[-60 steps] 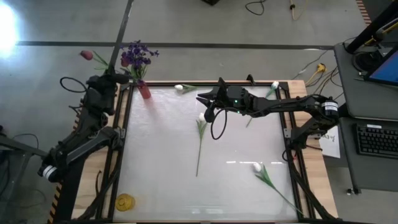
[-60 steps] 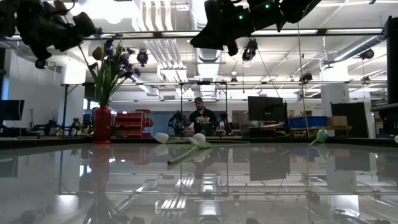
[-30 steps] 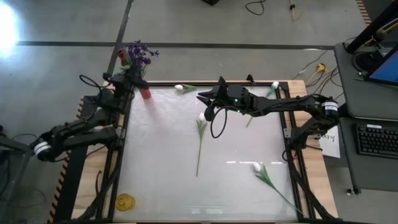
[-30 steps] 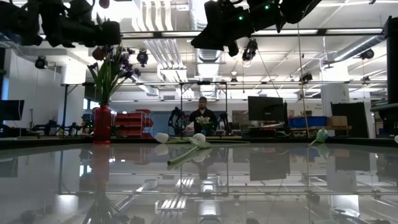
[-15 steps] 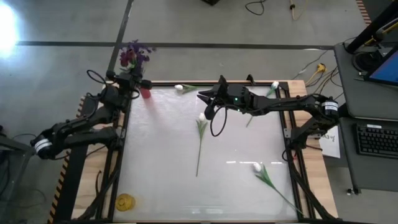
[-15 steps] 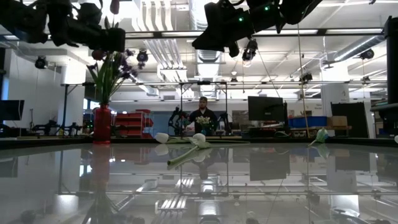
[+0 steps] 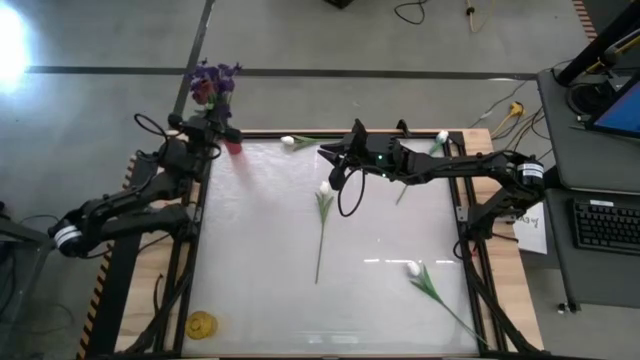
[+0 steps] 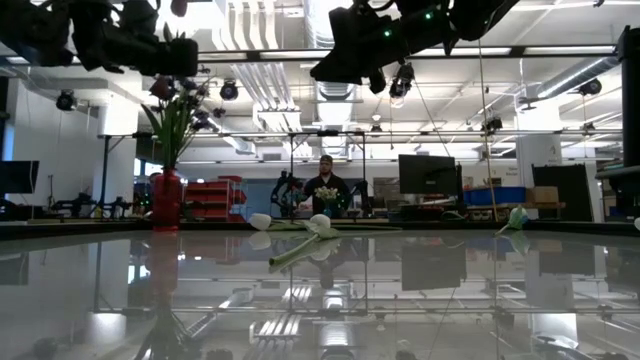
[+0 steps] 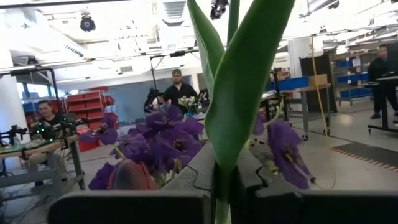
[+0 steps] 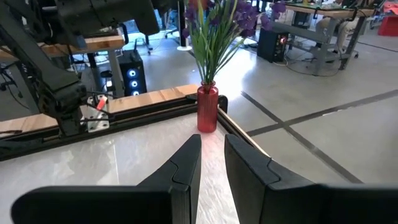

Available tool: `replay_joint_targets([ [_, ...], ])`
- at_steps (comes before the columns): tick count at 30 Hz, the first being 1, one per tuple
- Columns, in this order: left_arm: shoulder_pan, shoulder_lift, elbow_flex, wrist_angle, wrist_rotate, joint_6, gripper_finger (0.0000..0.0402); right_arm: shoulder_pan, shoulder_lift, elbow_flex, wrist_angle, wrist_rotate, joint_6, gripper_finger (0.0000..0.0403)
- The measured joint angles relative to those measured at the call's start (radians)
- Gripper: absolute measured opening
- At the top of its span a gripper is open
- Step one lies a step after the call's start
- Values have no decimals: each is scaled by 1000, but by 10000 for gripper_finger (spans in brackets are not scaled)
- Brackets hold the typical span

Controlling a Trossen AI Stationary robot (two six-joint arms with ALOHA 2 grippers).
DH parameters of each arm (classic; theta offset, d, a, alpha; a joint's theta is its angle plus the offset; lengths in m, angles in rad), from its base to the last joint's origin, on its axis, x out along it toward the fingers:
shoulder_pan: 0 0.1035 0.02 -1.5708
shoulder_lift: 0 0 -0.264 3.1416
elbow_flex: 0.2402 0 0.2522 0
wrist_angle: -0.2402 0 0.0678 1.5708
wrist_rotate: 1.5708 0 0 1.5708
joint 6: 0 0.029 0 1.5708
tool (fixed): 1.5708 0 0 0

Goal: Sort flowers into vase by color
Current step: Put the red flower into the red vase

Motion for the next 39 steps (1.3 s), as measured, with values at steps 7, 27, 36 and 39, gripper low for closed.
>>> replay_joint_targets([
  [7, -8, -49, 56, -178, -55, 28, 0, 0, 0, 0, -2, 0, 1, 63],
  [27, 149, -44, -16, 34, -259, -221, 0, 0, 0, -3, -16, -1, 10, 63],
  [36, 242, -1, -17, 28, -203, -485, 0, 3, 0, -4, -46, -2, 15, 63],
  [39, 243, 27, -17, 65, -207, -473, 0, 3, 0, -4, -43, -3, 14, 63],
])
